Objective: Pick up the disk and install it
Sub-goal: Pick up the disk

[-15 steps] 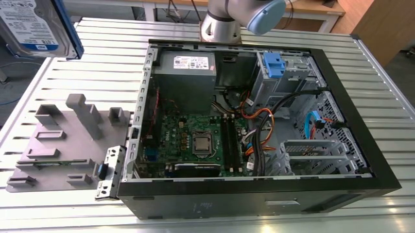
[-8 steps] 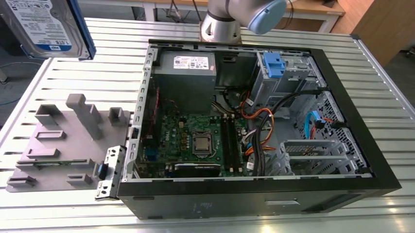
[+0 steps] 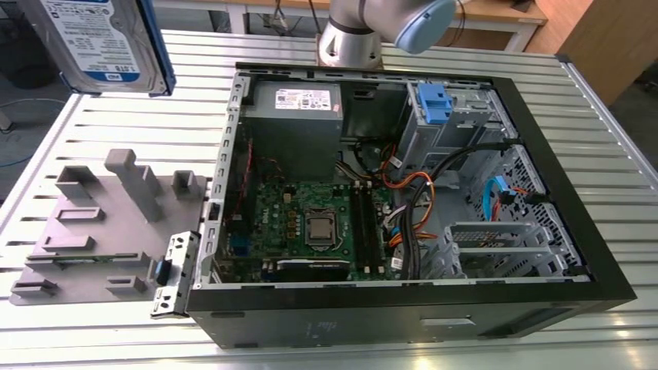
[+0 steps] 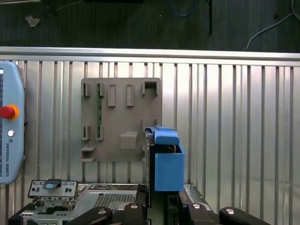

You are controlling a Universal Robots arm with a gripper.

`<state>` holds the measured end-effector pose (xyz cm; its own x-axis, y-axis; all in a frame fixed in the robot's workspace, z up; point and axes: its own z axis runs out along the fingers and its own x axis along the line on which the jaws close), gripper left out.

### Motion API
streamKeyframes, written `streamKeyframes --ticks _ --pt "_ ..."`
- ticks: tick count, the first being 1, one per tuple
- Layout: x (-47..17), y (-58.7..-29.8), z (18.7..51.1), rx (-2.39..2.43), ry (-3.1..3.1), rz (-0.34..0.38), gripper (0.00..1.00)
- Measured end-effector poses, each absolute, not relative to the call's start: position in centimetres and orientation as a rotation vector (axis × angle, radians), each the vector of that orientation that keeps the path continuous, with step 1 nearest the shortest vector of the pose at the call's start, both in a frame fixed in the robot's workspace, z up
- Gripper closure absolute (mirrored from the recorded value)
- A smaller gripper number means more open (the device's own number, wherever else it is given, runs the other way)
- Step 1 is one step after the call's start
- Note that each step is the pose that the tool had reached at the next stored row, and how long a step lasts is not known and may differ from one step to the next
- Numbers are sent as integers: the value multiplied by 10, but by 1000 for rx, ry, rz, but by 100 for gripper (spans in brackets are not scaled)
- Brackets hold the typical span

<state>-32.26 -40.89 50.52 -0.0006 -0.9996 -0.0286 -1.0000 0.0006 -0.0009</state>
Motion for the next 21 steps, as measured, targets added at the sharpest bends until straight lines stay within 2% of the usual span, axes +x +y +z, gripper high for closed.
streamKeyframes --ticks 21 --pt "-233 -409 505 -2206 2207 31 65"
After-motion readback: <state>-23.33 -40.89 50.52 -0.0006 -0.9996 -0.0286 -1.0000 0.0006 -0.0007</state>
